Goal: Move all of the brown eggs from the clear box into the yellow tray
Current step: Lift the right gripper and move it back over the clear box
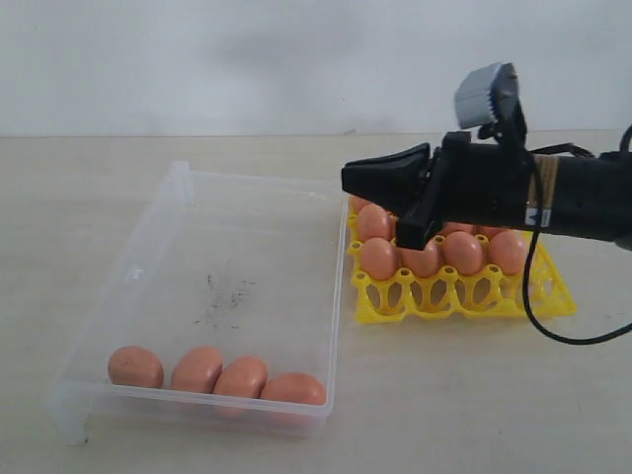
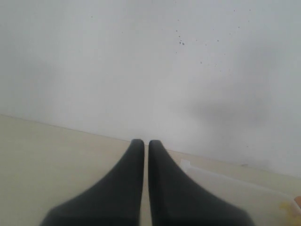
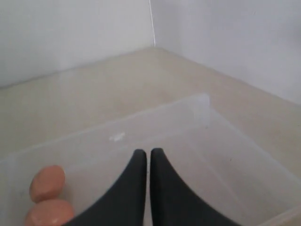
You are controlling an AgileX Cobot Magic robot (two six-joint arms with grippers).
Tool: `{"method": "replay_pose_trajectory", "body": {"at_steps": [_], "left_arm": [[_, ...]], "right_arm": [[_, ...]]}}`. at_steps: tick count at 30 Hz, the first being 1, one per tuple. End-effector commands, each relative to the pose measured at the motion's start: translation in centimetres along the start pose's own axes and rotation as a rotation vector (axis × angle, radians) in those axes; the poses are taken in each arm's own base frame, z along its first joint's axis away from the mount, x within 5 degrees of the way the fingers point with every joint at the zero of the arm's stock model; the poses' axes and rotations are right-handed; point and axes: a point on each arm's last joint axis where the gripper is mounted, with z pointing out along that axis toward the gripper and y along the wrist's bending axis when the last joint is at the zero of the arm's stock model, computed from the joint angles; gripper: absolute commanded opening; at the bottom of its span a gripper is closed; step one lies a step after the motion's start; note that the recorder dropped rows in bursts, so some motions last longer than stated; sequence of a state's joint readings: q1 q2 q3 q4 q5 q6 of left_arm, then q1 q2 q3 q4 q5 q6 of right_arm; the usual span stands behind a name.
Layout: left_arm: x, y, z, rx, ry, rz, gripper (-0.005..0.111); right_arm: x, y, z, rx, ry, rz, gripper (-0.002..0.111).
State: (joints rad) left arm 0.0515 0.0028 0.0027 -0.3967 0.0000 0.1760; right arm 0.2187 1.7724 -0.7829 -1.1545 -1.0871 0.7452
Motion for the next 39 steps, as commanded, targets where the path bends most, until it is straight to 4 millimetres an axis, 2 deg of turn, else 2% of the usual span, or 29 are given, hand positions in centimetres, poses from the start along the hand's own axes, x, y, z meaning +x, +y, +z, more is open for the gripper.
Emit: {"method": "replay_pose_trajectory", "body": {"at_steps": [1, 5, 9, 11, 13, 16, 18, 20, 23, 27, 30, 32, 35, 37, 39], "left_arm": [[-0.1, 0.0, 0.0, 0.005, -0.004, 0.001, 0.004], [-0.1, 0.0, 0.0, 0.005, -0.004, 0.001, 0.004], [-0.1, 0.0, 0.0, 0.005, -0.004, 0.001, 0.004], [-0.1, 0.0, 0.0, 0.005, -0.004, 0.001, 0.004], [-0.1, 0.0, 0.0, 0.005, -0.004, 0.001, 0.004], [-0.1, 0.0, 0.0, 0.005, -0.004, 0.001, 0.004], [-0.1, 0.0, 0.0, 0.005, -0.004, 0.001, 0.004], [-0.1, 0.0, 0.0, 0.005, -0.004, 0.001, 0.004], [-0.1, 0.0, 0.0, 0.005, -0.004, 0.001, 0.004], [-0.1, 0.0, 0.0, 0.005, -0.004, 0.001, 0.004], [-0.1, 0.0, 0.0, 0.005, -0.004, 0.001, 0.004], [-0.1, 0.0, 0.0, 0.005, -0.004, 0.001, 0.004], [-0.1, 0.0, 0.0, 0.005, -0.004, 0.001, 0.004], [-0.1, 0.0, 0.0, 0.005, -0.004, 0.001, 0.004], [-0.1, 0.0, 0.0, 0.005, -0.004, 0.001, 0.004]], "right_arm": [[-0.2, 0.9, 2.5, 0.020, 0.168, 0.032, 0.000], [-1.3, 1.6, 5.0, 0.065, 0.324, 0.043, 0.000], [-4.1, 2.0, 7.2, 0.115, 0.405, 0.034, 0.000], [-6.1, 2.5, 8.1, 0.091, 0.355, 0.119, 0.000], [-7.6, 3.3, 8.8, 0.018, 0.320, 0.134, 0.000], [-8.7, 4.1, 9.5, -0.003, 0.295, 0.129, 0.000], [-8.8, 4.0, 9.7, 0.024, 0.292, 0.072, 0.000], [-8.8, 3.1, 9.7, 0.114, 0.289, 0.000, 0.000], [-9.3, 0.4, 8.9, 0.430, 0.272, -0.081, 0.000], [-10.0, -2.3, 7.0, 0.781, 0.291, -0.236, 0.000], [-10.2, -3.4, 5.6, 0.956, 0.393, -0.396, 0.000], [-9.9, -4.0, 4.4, 1.062, 0.527, -0.480, 0.000], [-9.0, -4.1, 3.4, 1.073, 0.753, -0.553, 0.000], [-8.2, -3.4, 3.9, 0.921, 0.834, -0.516, 0.000], [-7.9, -2.5, 4.8, 0.775, 0.810, -0.399, 0.000]]}}
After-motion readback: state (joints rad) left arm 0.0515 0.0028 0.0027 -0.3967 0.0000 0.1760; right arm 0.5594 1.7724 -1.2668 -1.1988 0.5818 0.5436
